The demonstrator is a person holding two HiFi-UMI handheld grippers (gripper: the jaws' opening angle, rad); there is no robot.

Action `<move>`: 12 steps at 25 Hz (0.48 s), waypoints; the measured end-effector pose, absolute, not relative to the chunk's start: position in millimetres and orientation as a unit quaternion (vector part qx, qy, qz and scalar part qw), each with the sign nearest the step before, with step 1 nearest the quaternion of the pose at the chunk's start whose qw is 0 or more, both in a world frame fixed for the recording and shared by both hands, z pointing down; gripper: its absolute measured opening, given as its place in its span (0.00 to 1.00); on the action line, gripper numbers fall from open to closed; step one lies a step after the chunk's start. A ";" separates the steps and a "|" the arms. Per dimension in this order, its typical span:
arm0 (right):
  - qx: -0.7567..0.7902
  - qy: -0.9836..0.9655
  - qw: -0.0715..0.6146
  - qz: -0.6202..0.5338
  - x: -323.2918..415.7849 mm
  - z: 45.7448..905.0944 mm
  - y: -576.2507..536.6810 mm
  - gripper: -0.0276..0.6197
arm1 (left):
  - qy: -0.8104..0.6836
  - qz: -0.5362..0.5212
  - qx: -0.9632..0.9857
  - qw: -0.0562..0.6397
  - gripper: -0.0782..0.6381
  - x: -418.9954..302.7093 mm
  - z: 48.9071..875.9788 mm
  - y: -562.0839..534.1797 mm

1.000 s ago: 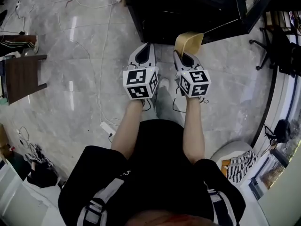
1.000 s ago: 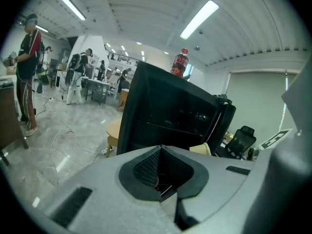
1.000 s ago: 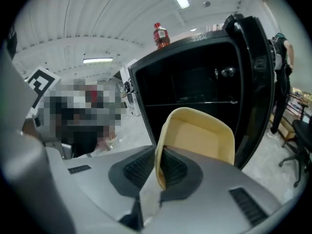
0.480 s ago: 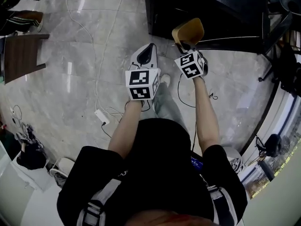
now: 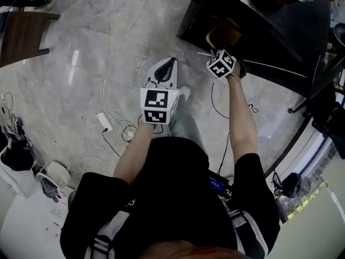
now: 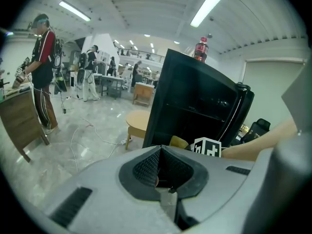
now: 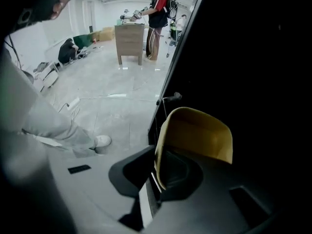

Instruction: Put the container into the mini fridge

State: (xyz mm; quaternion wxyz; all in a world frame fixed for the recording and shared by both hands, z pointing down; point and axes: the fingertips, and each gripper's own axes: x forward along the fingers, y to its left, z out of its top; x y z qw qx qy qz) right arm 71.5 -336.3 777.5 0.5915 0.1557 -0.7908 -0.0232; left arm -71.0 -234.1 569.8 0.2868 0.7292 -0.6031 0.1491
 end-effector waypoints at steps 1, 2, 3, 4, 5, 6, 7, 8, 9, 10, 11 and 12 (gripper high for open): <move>0.152 -0.788 0.596 -0.025 72.0 782.6 -340.9 0.09 | -0.607 0.149 0.726 0.287 0.12 -74.1 569.9 -234.5; 0.154 -0.786 0.598 -0.023 72.9 786.9 -346.2 0.09 | -0.609 0.150 0.724 0.287 0.12 -76.6 569.9 -234.7; 0.158 -0.784 0.600 -0.021 74.4 790.7 -351.6 0.10 | -0.609 0.152 0.724 0.287 0.12 -78.4 569.8 -234.4; 0.163 -0.781 0.603 -0.022 75.7 793.7 -356.6 0.09 | -0.608 0.154 0.724 0.288 0.12 -79.9 569.6 -233.0; 0.166 -0.778 0.606 -0.025 76.1 796.0 -361.0 0.09 | -0.607 0.157 0.724 0.289 0.12 -81.1 569.3 -230.7; 0.166 -0.777 0.607 -0.027 74.6 797.7 -364.5 0.09 | -0.606 0.159 0.724 0.289 0.12 -82.3 569.0 -227.9; 0.166 -0.779 0.604 -0.023 71.1 798.5 -367.1 0.10 | -0.606 0.161 0.724 0.288 0.12 -83.7 568.5 -225.8; 0.165 -0.784 0.599 -0.013 66.3 798.1 -369.1 0.19 | -0.605 0.163 0.726 0.285 0.12 -85.1 567.5 -224.9; 0.167 -0.789 0.591 -0.001 61.7 795.6 -370.6 0.37 | -0.604 0.165 0.727 0.282 0.12 -86.3 566.0 -225.1; 0.174 -0.794 0.582 0.007 58.4 790.1 -372.3 0.39 | -0.603 0.166 0.729 0.280 0.12 -86.5 564.1 -225.9; 0.190 -0.799 0.570 0.011 56.7 781.4 -373.8 0.39 | -0.601 0.165 0.731 0.278 0.12 -85.5 561.7 -226.7; 0.214 -0.806 0.551 0.019 56.1 769.4 -374.4 0.39 | -0.600 0.165 0.733 0.276 0.12 -83.5 558.8 -227.5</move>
